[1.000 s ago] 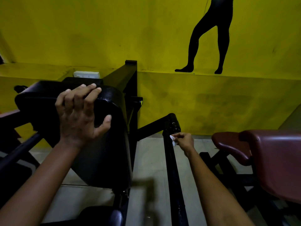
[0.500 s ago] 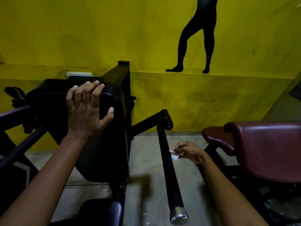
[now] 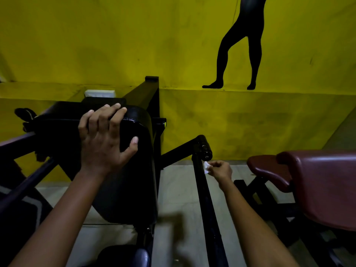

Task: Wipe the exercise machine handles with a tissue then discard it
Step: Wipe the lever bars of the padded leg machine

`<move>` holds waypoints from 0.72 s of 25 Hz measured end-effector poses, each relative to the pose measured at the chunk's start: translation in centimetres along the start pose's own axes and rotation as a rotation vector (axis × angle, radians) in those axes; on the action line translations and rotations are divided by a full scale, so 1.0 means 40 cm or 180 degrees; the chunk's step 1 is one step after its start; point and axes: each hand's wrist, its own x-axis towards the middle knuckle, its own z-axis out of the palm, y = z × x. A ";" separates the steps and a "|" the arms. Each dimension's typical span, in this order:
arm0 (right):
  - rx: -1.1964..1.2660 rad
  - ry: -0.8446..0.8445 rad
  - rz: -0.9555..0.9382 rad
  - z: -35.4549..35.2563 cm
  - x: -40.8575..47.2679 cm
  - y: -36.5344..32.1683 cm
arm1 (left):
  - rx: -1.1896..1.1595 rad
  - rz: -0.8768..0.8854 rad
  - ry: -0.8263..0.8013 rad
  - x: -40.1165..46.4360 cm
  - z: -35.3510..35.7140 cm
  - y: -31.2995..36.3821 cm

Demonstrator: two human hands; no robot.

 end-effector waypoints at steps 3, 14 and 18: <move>0.0134 0.0232 0.0238 0.058 0.032 0.000 | 0.0030 0.0038 0.0094 -0.002 0.010 -0.005; 0.0772 -0.0383 0.0259 0.045 0.030 0.008 | 0.0070 0.0031 0.0156 -0.005 0.024 -0.007; 0.0752 -0.0759 0.0225 -0.016 -0.023 0.007 | 0.0005 -0.0024 0.0122 -0.003 0.014 -0.002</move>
